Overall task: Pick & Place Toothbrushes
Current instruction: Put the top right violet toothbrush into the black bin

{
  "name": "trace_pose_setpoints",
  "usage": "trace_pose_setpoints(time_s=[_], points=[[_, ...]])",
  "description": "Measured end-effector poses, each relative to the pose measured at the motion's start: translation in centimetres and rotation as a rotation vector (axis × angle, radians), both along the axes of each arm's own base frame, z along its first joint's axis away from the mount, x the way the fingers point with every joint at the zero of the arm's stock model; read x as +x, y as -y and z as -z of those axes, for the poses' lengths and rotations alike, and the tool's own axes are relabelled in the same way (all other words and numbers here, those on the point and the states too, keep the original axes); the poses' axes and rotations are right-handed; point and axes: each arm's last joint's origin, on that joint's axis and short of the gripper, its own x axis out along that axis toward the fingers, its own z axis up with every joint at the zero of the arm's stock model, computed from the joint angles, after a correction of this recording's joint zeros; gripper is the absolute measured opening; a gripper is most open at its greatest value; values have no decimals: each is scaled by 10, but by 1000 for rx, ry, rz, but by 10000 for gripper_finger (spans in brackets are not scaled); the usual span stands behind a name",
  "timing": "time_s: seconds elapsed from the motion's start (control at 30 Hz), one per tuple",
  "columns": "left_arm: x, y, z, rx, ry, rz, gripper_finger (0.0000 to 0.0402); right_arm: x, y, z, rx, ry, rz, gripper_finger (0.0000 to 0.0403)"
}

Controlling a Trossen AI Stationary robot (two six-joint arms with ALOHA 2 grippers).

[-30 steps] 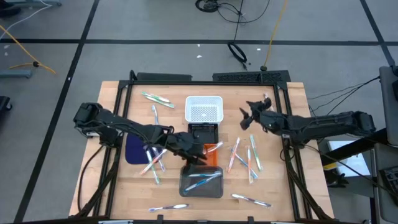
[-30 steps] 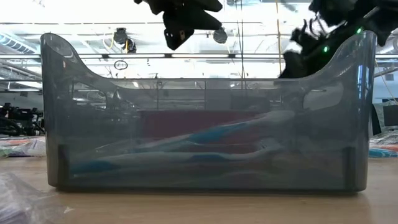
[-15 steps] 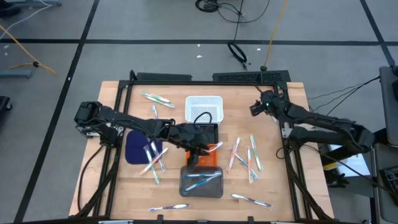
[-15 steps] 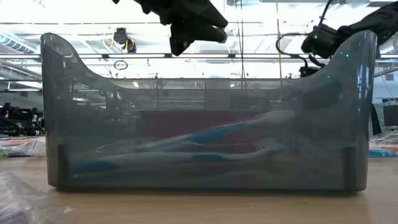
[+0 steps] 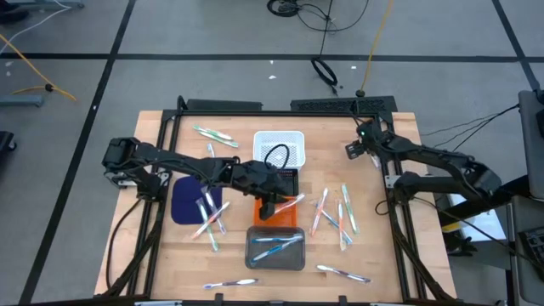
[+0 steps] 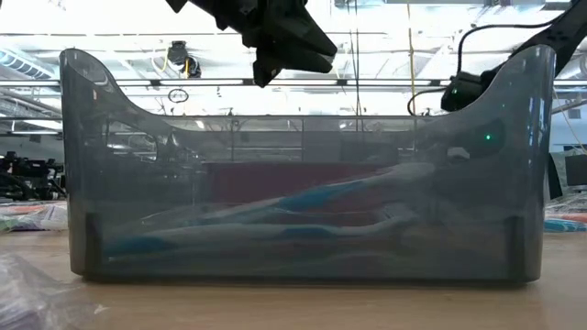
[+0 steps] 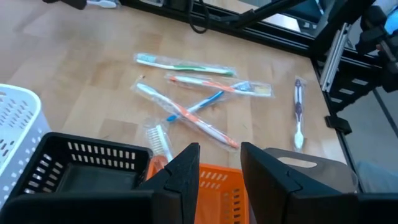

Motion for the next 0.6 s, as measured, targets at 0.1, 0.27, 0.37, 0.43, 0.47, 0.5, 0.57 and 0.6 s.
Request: trace_pose_setpoints(time_s=[0.1, 0.27, 0.37, 0.43, 0.47, 0.5, 0.57, 0.6], points=[[0, -1, 0, 0, 0, -4, 118, -2, 4, 5, 18, -27, 11, 212], [0, -1, 0, 5, 0, -1, 118, 0, 5, 7, 8, -45, 14, 212], [0, -1, 0, 5, 0, 0, 118, 0, 4, 7, 13, -38, 34, 212], [0, -1, 0, 7, 1, 0, 118, 0, 4, 9, 21, -46, 35, 212], [0, -1, 0, 7, 1, 0, 118, -1, 3, 9, 27, -52, 35, 212], [0, -1, 0, 7, 1, 0, 118, -1, 3, 10, 34, -58, 35, 212], [0, -1, 0, 7, 1, 0, 118, -1, 2, 12, 49, -77, 27, 212], [0, -1, 0, 7, 1, 0, 118, -1, 2, 12, 53, -82, 22, 212]])
